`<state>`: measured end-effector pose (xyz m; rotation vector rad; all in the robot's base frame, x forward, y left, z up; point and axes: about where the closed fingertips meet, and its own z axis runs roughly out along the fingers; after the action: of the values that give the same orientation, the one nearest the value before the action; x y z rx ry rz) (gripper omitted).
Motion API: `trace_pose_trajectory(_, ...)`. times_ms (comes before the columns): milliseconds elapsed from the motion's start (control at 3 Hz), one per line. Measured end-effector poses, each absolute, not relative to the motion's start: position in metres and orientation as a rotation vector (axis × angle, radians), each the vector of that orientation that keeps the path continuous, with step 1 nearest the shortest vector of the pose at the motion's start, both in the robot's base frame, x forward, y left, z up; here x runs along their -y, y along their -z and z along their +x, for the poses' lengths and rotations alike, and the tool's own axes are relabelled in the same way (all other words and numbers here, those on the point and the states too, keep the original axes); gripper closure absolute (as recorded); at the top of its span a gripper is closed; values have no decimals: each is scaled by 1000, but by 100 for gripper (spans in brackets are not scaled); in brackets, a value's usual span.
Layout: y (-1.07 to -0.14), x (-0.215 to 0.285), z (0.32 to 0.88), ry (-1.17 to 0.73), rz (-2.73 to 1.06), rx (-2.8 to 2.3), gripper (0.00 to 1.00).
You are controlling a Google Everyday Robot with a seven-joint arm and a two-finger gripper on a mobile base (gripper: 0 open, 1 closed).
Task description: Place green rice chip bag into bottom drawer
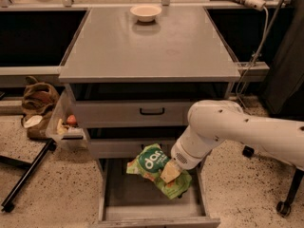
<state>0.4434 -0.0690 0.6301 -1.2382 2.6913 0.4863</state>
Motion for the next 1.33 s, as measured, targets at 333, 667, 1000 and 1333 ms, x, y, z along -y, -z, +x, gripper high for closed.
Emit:
trace_pose_trajectory(333, -627, 66, 443, -497, -1224, -2684, 100)
trace_pose_trajectory(667, -597, 46, 443, -634, -1165, -2632, 100)
trace_pose_trajectory(1000, -563, 11, 466, -764, -1052, -2520, 100)
trace_pose_trajectory(1333, -529, -33, 500, -854, -912, -2441, 100)
